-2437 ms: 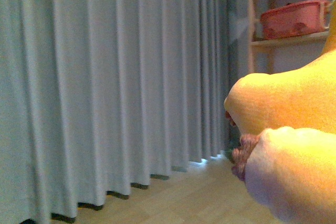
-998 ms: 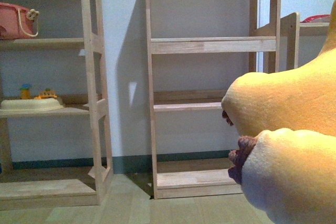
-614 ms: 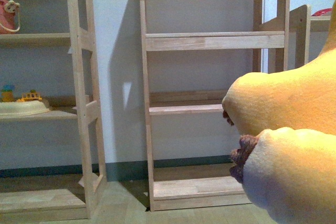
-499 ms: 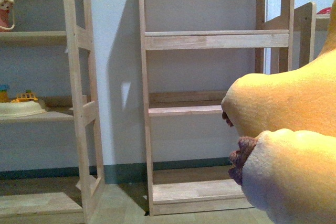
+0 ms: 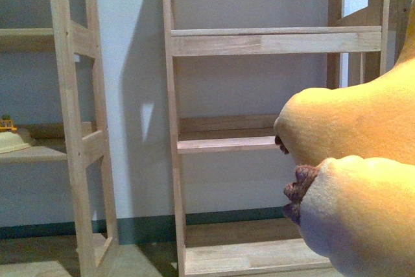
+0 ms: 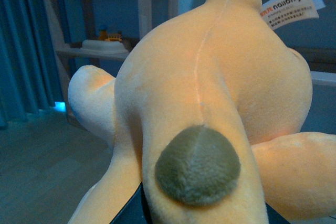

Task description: Put away toys

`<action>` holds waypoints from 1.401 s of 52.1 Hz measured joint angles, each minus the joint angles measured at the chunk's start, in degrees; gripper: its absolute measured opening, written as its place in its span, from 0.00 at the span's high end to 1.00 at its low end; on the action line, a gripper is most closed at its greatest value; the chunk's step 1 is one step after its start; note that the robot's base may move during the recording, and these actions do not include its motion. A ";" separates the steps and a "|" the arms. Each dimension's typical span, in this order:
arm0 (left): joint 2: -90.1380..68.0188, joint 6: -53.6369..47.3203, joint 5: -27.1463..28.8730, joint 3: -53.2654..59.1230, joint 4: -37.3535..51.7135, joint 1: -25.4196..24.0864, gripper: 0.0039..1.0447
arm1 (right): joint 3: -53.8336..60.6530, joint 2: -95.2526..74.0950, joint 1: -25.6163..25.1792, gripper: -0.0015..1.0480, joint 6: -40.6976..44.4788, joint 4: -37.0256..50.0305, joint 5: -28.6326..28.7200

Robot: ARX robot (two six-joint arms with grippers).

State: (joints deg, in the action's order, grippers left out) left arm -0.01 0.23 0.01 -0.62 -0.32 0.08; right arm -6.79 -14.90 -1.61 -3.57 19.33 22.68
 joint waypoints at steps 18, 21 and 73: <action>0.02 0.02 0.02 0.00 -0.02 -0.02 0.05 | 0.00 0.00 0.00 0.84 0.00 0.00 0.04; 0.00 0.00 -0.02 0.00 -0.02 -0.02 0.05 | 0.00 0.00 0.00 0.84 0.00 0.00 0.00; 0.00 0.00 0.00 0.00 -0.02 -0.07 0.05 | 0.00 0.00 0.11 0.84 0.00 0.00 -0.02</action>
State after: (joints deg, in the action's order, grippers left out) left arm -0.01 0.23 0.01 -0.62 -0.34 0.01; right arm -6.79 -14.90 -1.50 -3.57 19.33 22.65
